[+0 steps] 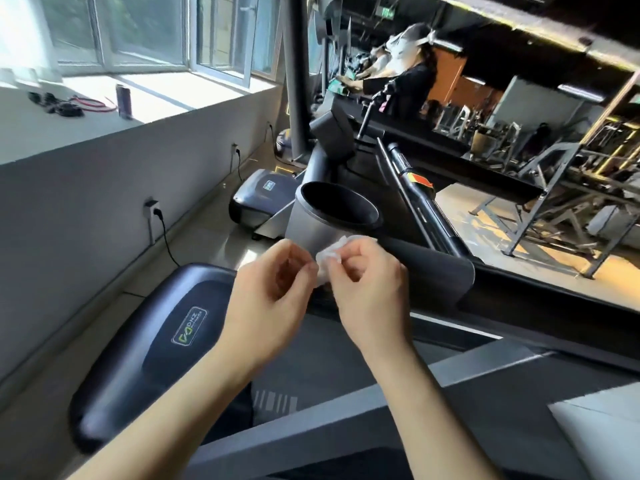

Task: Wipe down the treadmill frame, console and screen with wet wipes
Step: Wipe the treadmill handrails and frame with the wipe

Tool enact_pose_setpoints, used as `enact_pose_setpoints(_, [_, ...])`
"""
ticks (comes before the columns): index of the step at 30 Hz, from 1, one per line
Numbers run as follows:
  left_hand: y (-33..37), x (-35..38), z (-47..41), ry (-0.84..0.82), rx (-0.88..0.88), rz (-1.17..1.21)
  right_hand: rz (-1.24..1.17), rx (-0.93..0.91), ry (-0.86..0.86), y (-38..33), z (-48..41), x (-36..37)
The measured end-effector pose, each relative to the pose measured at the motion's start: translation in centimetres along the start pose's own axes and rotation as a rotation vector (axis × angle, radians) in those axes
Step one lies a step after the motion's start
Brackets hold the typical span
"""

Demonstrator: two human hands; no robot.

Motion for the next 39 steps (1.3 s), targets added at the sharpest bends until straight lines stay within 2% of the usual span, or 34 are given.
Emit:
enact_pose_setpoints(3, [-0.7,1.5,0.2,-0.003,-0.282,0.306,0.216,0.018,-0.158,0.8,0.4,1.1])
enact_pose_setpoints(6, [-0.9,2.4,0.3,0.009,-0.384,0.417,0.143,0.064,-0.258,0.8,0.1,0.2])
enact_pose_setpoints(10, [-0.6,3.4,0.1,0.024,-0.281,0.284,0.111,0.02,-0.263,-0.4,0.2,-1.7])
enact_pose_setpoints(13, [0.1,4.2,0.3,0.068,-0.16,0.112,0.19,-0.095,-0.063,-0.7,-0.7,-4.0])
enact_pose_setpoints(16, [1.7,4.2,-0.6,0.131,0.078,-0.115,0.264,-0.225,0.25,-0.8,-2.1,-6.5])
enact_pose_setpoints(17, [2.4,4.2,-1.0,0.146,0.151,-0.161,0.298,-0.258,0.308,-0.6,-2.5,-6.7])
enact_pose_setpoints(20, [2.4,4.3,-1.2,0.145,0.276,-0.246,0.366,-0.33,0.276,1.0,-3.2,-5.1])
enact_pose_setpoints(23, [-0.5,4.6,0.9,0.108,0.286,-0.37,0.433,-0.421,0.265,2.5,-3.1,-3.9])
enact_pose_setpoints(26, [-2.6,4.7,2.8,0.076,0.269,-0.365,0.454,-0.449,0.269,2.6,-3.5,-4.1])
enact_pose_setpoints(28, [-2.1,4.3,2.2,0.116,0.227,-0.322,0.479,-0.462,0.273,2.7,-3.4,-4.2])
enact_pose_setpoints(34, [0.9,2.1,-2.0,0.292,0.257,-0.149,0.53,-0.471,0.3,2.9,-3.2,-4.1])
enact_pose_setpoints(39, [-2.6,2.8,2.0,0.115,0.227,-0.259,0.543,-0.494,0.329,2.9,-3.2,-4.1])
Point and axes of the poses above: each hand's wrist, its own z-axis away from the middle knuckle, its own x-axis out of the palm, y = z × x, the point moved 5 cm from there along -z, towards the middle knuckle, and after that the axes turned 9 degrees about x, right-handed, at the moved point
